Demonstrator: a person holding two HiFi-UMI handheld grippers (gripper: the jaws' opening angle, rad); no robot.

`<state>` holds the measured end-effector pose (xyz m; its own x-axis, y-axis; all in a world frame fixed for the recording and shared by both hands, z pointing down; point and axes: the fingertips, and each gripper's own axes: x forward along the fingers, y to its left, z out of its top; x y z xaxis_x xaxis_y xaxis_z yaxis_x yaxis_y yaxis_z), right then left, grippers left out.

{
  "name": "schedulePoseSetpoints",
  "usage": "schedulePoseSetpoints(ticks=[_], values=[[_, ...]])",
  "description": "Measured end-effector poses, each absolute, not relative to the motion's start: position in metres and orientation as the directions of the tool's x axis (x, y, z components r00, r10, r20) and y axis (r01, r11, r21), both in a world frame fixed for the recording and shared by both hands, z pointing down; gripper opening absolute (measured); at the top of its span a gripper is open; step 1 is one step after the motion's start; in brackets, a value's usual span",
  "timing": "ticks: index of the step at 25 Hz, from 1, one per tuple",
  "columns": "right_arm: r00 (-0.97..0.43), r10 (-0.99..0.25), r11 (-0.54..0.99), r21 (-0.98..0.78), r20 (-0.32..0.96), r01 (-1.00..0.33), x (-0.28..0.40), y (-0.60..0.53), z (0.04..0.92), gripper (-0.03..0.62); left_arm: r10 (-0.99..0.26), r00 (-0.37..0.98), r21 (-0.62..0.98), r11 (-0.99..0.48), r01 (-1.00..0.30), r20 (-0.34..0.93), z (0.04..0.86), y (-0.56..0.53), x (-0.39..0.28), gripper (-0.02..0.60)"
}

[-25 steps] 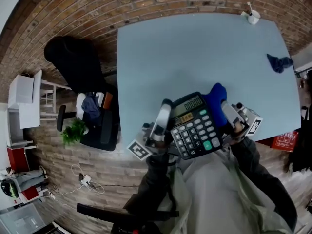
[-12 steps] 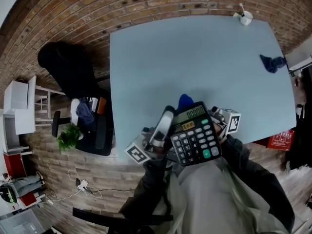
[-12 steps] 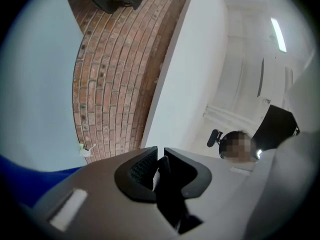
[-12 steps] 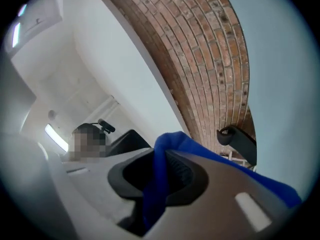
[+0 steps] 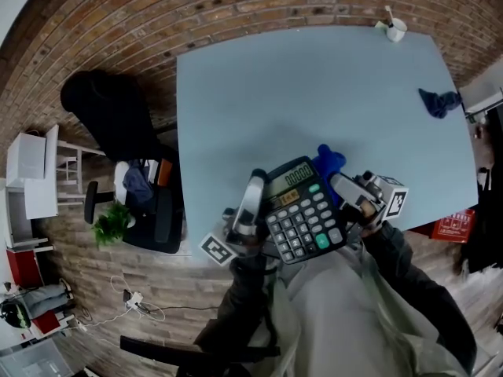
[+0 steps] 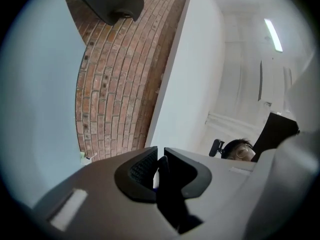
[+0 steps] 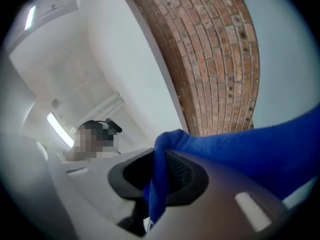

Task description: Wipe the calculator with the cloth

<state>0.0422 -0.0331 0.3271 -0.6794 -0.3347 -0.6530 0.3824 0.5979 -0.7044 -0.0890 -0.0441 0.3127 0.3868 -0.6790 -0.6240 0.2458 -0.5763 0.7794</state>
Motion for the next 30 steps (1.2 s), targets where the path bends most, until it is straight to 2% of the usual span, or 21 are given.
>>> schedulePoseSetpoints(ticks=[3,6,8,10,12,15,18,24,30], values=[[-0.727,-0.277,0.560,-0.720,-0.628,0.409,0.020,-0.006,0.337,0.060,-0.730,0.327,0.800,-0.552,0.236,-0.600,0.318,-0.051,-0.098,0.046],[-0.839,-0.101,0.633,-0.685,-0.534,0.360,-0.016,0.039,0.342,0.060,-0.760,0.329,0.827,-0.532,0.183,-0.561,0.323,-0.058,-0.104,0.046],[-0.870,-0.072,0.698,-0.647,-0.488,0.306,-0.022,0.048,0.341,0.060,-0.755,0.341,0.826,-0.539,0.166,-0.561,0.319,-0.059,-0.104,0.046],[-0.863,-0.129,0.738,-0.629,-0.489,0.246,-0.008,0.033,0.336,0.060,-0.753,0.347,0.826,-0.543,0.152,-0.559,0.317,-0.058,-0.104,0.046],[-0.838,-0.239,0.759,-0.633,-0.490,0.154,0.016,0.009,0.332,0.060,-0.766,0.344,0.837,-0.528,0.143,-0.543,0.323,-0.058,-0.105,0.046],[-0.825,-0.389,0.769,-0.637,-0.411,-0.046,0.042,-0.018,0.341,0.060,-0.807,0.327,0.868,-0.487,0.102,-0.491,0.340,-0.058,-0.116,0.047],[-0.817,-0.469,0.763,-0.619,-0.335,-0.184,0.056,-0.023,0.350,0.060,-0.839,0.324,0.892,-0.452,0.034,-0.437,0.353,-0.056,-0.129,0.048],[-0.836,-0.489,0.767,-0.578,-0.248,-0.278,0.065,-0.018,0.362,0.060,-0.873,0.358,0.910,-0.397,-0.124,-0.332,0.385,-0.051,-0.142,0.048],[-0.873,-0.437,0.800,-0.536,-0.217,-0.268,0.043,-0.008,0.365,0.060,-0.890,0.371,0.933,-0.334,-0.137,-0.265,0.415,-0.048,-0.137,0.048]])
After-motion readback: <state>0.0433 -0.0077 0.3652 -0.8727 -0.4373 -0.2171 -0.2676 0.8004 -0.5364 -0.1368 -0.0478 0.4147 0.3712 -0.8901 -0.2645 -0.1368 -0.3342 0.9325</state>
